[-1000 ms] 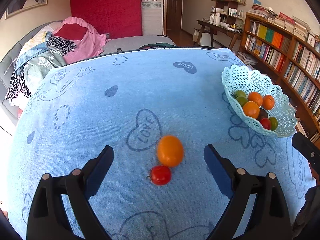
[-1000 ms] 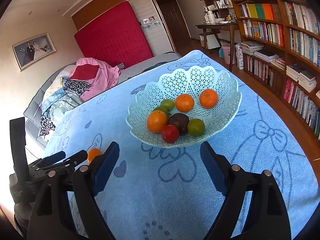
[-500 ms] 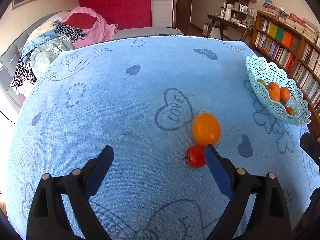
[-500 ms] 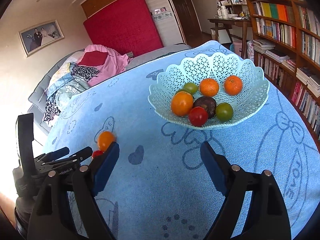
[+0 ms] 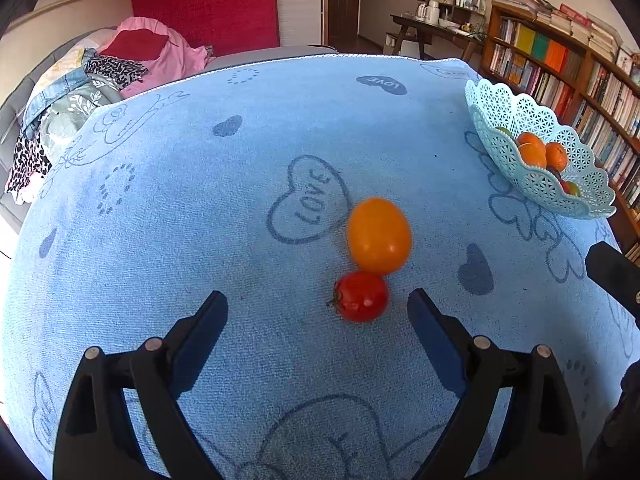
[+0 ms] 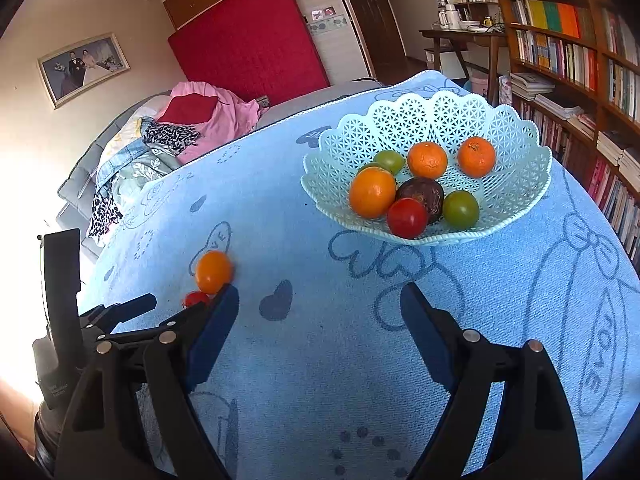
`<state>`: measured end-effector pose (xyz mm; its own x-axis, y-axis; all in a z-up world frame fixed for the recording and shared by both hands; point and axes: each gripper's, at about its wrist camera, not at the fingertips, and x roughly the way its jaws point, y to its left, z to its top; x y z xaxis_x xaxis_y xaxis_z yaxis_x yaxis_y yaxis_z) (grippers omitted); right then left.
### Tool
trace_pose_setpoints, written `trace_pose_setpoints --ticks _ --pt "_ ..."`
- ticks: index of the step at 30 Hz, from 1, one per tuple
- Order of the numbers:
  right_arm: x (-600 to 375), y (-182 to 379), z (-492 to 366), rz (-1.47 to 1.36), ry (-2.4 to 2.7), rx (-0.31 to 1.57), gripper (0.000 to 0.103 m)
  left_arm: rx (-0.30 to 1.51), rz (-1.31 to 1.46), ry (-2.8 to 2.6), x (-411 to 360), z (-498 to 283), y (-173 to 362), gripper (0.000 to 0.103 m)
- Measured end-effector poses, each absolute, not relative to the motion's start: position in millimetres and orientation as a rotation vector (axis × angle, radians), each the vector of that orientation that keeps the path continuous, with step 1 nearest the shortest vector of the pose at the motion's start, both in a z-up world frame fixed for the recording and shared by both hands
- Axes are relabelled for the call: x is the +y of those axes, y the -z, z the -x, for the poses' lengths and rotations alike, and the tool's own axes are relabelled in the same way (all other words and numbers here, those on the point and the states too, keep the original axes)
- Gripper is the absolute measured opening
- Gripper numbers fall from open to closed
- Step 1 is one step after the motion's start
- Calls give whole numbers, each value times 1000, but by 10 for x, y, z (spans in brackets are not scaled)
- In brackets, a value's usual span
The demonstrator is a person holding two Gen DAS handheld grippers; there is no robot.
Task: Organize fruits
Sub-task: 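Lower the left gripper onto the red cherry tomato and close it, then lower the right gripper onto the orange tomato and close it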
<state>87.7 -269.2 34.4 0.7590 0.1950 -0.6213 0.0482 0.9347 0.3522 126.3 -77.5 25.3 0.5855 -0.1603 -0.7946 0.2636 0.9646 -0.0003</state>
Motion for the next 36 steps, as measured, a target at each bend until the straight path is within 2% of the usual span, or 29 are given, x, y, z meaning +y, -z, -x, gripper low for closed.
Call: trace_pose_setpoints --ticks 7,9,13,15,18,23,36 --pt "-2681 -314 -886 -362 -83 718 84 926 -100 289 -870 -1294 -197 69" --pt "-2676 -309 -892 -360 -84 720 84 917 -101 286 -871 -1285 -201 59" --pt "-2630 -289 -910 -354 -88 729 84 908 -96 281 -832 -1274 -209 51" --pt "-2598 -287 -919 -346 -93 734 84 895 -124 267 -828 -1245 -201 41" --pt "-2546 -301 -934 -333 -103 737 84 880 -143 272 -791 -1187 -188 35" --pt "-2396 -315 -999 -296 -127 746 84 874 -131 267 -697 -1131 -188 30" --pt "-1918 -182 -1342 -185 -194 808 84 843 -66 132 -228 -1198 -263 30"
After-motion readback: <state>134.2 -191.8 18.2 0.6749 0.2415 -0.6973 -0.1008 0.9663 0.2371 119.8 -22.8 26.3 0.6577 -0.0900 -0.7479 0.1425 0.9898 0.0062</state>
